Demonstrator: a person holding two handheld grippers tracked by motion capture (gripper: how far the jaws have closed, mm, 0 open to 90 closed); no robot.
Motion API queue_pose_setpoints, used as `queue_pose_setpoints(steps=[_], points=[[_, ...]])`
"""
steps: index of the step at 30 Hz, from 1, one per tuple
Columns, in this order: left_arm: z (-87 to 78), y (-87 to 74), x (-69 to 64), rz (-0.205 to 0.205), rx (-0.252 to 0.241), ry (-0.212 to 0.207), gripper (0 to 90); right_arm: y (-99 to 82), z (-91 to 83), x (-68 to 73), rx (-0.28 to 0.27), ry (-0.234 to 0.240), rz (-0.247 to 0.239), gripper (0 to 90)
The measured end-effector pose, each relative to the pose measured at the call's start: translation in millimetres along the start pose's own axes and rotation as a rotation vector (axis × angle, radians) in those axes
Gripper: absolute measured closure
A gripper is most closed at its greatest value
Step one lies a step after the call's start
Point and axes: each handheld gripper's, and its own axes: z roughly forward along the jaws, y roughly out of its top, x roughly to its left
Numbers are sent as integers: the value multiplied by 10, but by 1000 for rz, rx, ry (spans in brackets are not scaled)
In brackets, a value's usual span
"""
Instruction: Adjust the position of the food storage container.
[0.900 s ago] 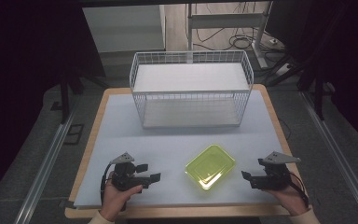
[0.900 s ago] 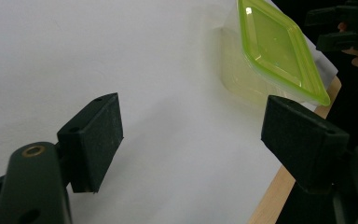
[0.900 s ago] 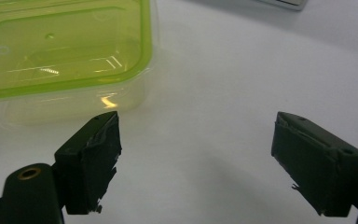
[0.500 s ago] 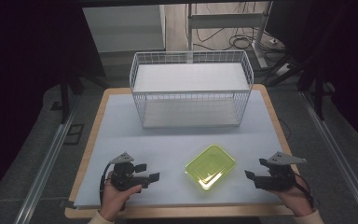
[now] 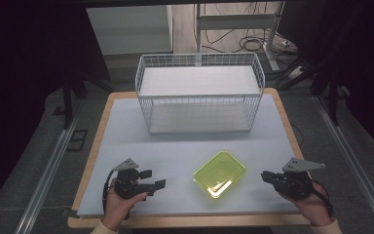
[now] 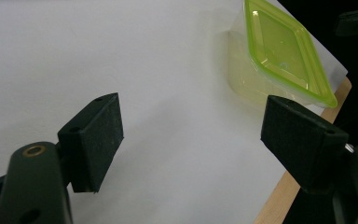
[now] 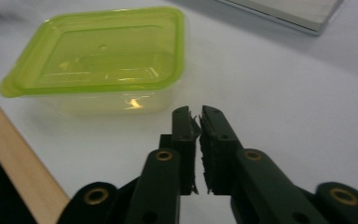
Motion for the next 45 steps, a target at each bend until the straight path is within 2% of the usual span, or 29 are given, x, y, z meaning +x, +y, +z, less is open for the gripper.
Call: queue_pose_setpoints(steps=[3,5,8,9,11,16,18,19,25,36,45], points=[[8,-1,-2,0,3,0,205,32,-11,75,10,24,-42,881],[10,-2,-2,-1,3,0,206,39,-6,100,13,35,-52,888],[13,-3,-2,-2,6,-1,206,63,17,189,22,77,-90,895],[15,-4,-3,-1,7,-1,206,81,42,263,32,108,-118,896],[16,-5,-5,1,9,-3,206,91,65,319,41,129,-138,896],[18,-5,-11,0,9,-4,206,100,151,465,77,176,-183,896],[16,-5,-15,0,8,-4,206,99,164,489,83,182,-185,896],[15,-4,-19,1,7,-5,206,96,208,549,100,199,-205,896],[23,-6,-14,3,11,-6,206,74,336,668,149,242,-245,896],[24,-6,-20,3,12,-9,206,114,564,902,202,276,-305,896],[25,-8,-30,1,11,-10,206,188,665,991,212,286,-318,896]])
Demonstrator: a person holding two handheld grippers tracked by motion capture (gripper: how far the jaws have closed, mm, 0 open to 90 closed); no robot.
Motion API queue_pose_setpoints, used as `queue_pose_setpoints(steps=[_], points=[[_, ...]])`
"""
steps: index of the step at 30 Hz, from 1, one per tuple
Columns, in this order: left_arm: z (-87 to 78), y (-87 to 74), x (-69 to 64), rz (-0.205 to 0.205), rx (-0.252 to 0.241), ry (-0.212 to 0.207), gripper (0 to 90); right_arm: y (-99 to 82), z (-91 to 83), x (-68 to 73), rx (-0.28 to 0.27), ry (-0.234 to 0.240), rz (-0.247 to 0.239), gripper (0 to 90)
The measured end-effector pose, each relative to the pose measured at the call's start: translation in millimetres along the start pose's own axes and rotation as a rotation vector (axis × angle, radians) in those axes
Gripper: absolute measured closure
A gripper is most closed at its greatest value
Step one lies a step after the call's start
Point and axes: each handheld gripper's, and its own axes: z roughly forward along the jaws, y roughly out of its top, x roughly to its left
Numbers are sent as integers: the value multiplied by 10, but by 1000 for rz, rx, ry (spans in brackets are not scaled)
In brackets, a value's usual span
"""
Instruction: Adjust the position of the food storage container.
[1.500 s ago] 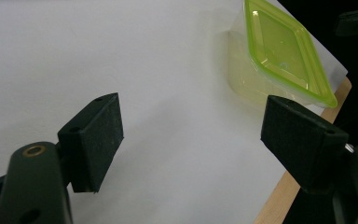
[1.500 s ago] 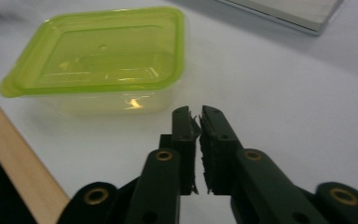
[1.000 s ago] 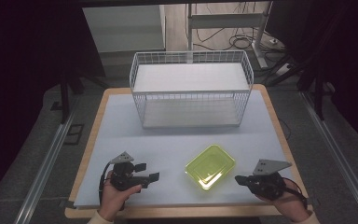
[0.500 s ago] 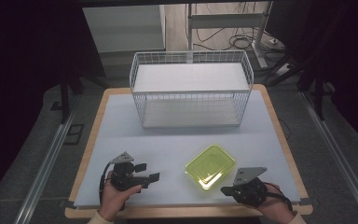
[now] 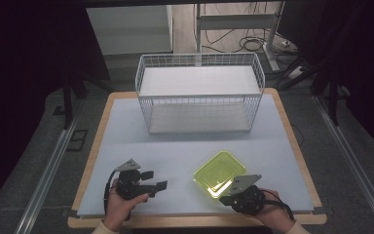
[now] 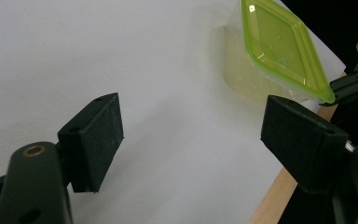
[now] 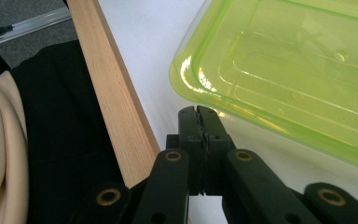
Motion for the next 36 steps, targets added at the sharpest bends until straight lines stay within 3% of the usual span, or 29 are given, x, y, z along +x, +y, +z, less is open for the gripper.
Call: queue_pose_setpoints(steps=[18,36], points=[[1,-1,-4,4,2,-3,206,140,184,56,25,-15,33,896],[3,-5,7,7,8,-5,205,257,450,102,-22,-102,108,896]])
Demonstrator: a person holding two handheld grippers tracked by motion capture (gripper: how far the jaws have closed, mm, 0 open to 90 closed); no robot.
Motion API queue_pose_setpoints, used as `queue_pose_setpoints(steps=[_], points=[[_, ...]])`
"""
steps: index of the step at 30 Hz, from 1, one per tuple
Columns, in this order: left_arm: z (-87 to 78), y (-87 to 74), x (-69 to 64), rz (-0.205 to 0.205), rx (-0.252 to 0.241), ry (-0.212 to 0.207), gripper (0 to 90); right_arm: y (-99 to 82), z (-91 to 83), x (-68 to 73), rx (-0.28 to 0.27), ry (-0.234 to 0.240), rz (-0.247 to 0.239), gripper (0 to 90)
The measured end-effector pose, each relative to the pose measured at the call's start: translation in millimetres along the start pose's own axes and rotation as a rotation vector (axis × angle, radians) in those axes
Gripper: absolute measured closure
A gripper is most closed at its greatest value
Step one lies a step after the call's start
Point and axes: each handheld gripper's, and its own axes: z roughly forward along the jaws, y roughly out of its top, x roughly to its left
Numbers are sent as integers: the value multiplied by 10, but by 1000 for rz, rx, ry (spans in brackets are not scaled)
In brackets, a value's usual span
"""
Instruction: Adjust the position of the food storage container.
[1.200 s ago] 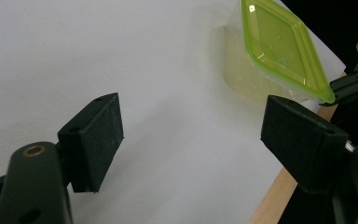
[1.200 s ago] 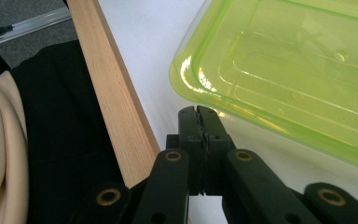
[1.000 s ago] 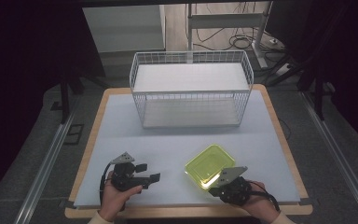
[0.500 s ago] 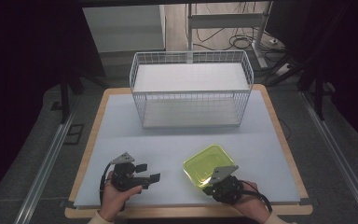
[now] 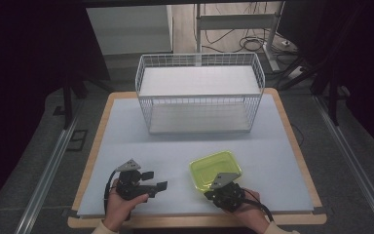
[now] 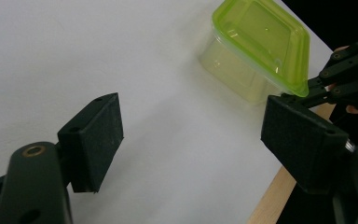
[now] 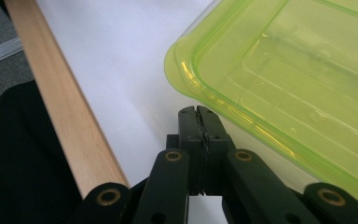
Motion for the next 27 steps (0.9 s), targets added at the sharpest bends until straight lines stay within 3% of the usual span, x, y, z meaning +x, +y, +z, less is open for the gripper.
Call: queue_pose_setpoints(steps=[11,17,20,21,22,24,27], points=[[1,0,-3,2,1,-3,205,62,134,34,-21,-19,21,896],[0,1,-7,3,-1,-5,205,16,85,85,-19,27,27,896],[-3,2,-3,2,-3,-7,205,-62,-129,123,-47,43,18,896],[-3,2,-3,2,-3,-7,205,-62,-129,123,-47,43,18,896],[-1,2,-3,2,-3,-6,205,-99,-322,83,-84,25,32,896],[-2,3,-4,2,-2,-6,205,-107,-389,59,-97,19,40,896],[-5,7,-15,4,-4,-4,205,-146,-716,-166,-167,-45,95,896]])
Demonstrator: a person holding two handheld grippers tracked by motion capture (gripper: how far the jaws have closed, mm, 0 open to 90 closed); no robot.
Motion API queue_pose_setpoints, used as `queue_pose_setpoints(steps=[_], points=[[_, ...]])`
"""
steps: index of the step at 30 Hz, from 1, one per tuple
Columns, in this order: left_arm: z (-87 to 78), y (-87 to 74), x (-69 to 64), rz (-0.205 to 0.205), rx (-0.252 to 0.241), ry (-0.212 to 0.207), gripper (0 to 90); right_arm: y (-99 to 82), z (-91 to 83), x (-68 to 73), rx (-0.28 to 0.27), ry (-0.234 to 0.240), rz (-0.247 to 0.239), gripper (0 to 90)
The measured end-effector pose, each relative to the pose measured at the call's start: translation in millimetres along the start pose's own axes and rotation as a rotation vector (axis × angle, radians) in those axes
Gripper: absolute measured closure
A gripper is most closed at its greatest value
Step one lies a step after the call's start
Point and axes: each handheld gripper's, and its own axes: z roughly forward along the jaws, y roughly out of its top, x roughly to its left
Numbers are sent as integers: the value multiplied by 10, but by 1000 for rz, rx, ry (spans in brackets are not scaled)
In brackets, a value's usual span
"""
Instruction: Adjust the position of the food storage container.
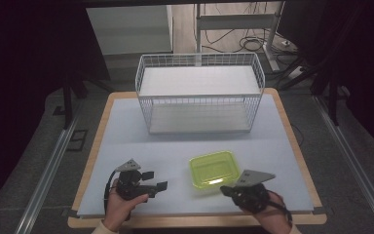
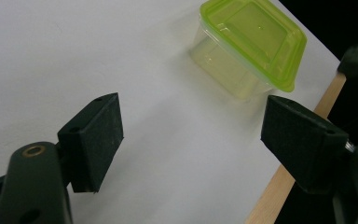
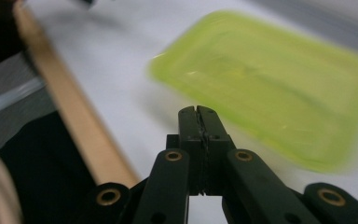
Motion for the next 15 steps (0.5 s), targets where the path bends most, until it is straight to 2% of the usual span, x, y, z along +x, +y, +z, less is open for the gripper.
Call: queue_pose_setpoints(steps=[1,2,3,4,5,6,7,9,13,15], points=[[1,0,0,1,0,0,205,4,-54,-81,-14,-23,16,897],[1,0,0,1,0,0,205,4,-54,-81,-14,-23,16,897],[0,-1,-2,-2,-1,1,205,-7,-132,-280,-38,-75,57,897],[-1,0,-1,-2,-2,0,205,-13,-142,-326,-42,-88,64,897],[-3,0,-2,-5,-3,1,206,-32,-164,-438,-51,-112,89,897],[-3,0,-2,-5,-3,1,205,-32,-164,-438,-51,-112,89,897],[-3,1,3,-6,-3,1,206,-70,-173,-594,-52,-147,120,897],[5,0,10,-8,-2,2,205,-121,-135,-741,-42,-175,148,897],[5,-1,4,-6,1,1,206,-254,4,-1020,-6,-170,227,898],[3,1,0,-5,-1,0,206,-294,73,-1095,14,-152,255,898]])
